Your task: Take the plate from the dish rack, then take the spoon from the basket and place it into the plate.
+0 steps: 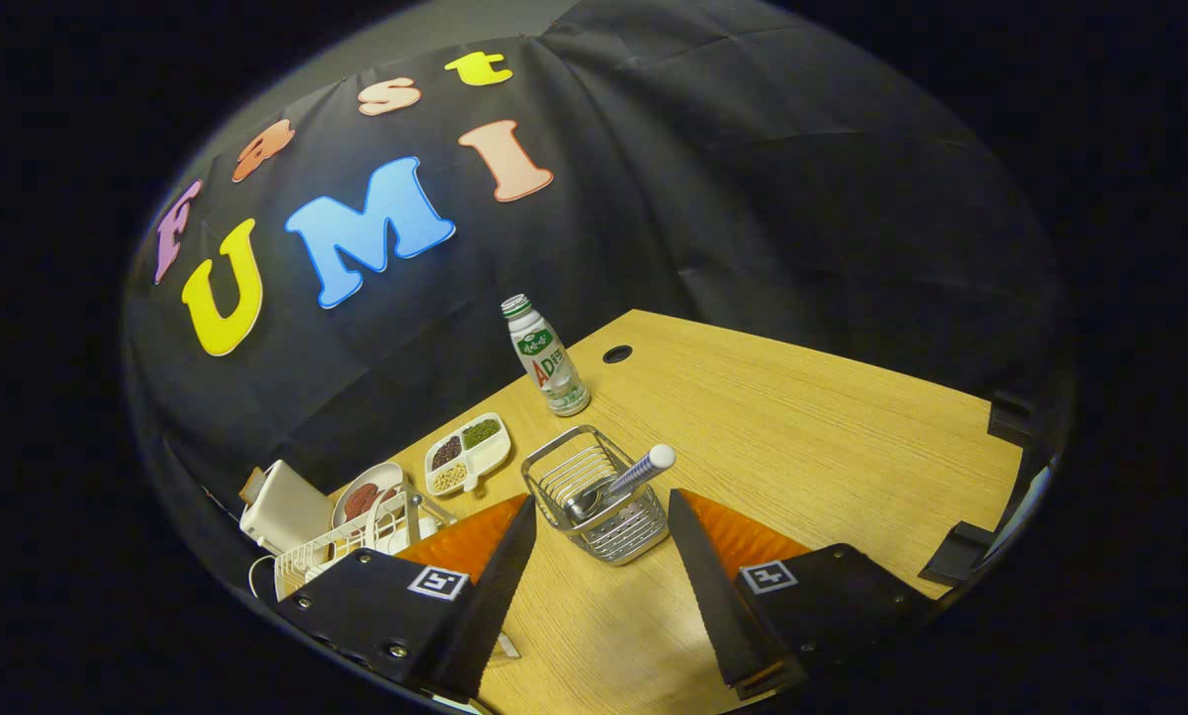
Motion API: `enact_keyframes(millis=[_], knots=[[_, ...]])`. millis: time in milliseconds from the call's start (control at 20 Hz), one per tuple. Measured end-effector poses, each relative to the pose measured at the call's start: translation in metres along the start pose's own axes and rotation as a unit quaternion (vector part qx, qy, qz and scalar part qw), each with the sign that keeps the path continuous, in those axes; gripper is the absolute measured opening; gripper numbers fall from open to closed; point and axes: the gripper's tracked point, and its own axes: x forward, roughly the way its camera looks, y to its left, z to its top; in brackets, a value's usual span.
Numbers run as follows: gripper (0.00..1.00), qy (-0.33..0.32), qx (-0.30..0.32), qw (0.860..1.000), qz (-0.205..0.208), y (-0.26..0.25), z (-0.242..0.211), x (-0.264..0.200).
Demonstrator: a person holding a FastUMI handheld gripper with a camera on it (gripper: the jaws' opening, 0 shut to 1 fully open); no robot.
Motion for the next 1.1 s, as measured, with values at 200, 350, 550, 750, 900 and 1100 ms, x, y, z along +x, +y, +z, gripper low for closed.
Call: enact_keyframes(millis=[200,350,550,750,900,1100], knots=[[0.84,-0.007,0.018,1.0,-0.018,-0.014,0.0,0.019],[0.75,-0.009,0.022,0.999,-0.026,-0.023,-0.002,0.033],[0.7,-0.015,0.014,1.0,-0.022,-0.024,0.0,0.045],[0.42,-0.018,-0.003,1.0,-0.004,-0.018,0.003,0.048],[0.23,-0.017,-0.01,1.0,-0.009,-0.016,0.007,0.05],[0.1,-0.031,-0.013,0.999,0.013,-0.001,0.017,0.048]])
